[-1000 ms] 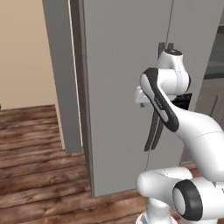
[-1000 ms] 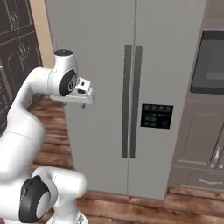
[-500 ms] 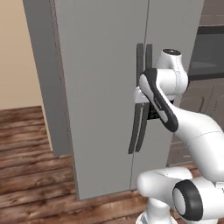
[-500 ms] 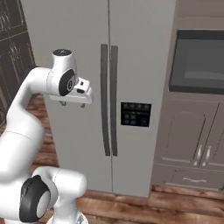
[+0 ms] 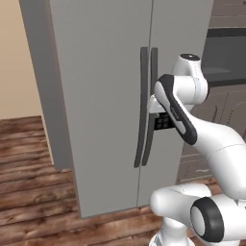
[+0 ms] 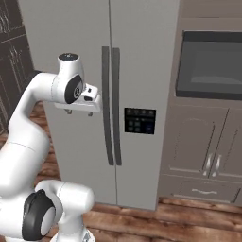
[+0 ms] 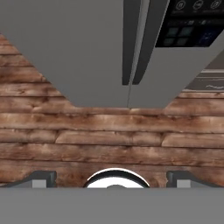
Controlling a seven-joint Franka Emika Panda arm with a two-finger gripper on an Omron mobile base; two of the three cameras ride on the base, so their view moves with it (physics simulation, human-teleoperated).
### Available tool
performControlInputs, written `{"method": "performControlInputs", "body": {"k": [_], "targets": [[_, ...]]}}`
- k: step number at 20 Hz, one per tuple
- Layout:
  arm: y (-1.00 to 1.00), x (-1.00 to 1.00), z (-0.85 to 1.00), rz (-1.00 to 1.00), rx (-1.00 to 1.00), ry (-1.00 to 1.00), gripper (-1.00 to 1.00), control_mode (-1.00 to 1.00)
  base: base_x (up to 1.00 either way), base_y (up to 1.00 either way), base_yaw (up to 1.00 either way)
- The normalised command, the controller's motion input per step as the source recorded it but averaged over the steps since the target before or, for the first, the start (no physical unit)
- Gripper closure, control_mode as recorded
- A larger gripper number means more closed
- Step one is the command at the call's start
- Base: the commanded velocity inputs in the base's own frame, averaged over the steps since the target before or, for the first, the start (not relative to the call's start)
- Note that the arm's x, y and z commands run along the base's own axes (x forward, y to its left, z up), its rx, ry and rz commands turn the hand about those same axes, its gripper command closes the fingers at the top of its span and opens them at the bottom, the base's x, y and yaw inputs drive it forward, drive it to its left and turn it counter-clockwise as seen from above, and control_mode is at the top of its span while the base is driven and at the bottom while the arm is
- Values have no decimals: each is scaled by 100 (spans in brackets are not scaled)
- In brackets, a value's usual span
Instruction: Retrieve the fish from the fridge and place it on the saucepan with marinade on the stove.
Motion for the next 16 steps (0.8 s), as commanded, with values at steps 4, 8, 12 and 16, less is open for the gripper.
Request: {"method": "performControlInputs", "body": {"k": [4,8,12,16], "targets": [[0,0,0,0,0,0,-100,100,-70,-9,0],[0,0,-1,0,0,0,-100,-100,-22,-9,0],[0,0,0,0,0,0,-100,-100,0,0,0],[0,10,-21,1,0,-16,-100,-100,0,0,0]]}}
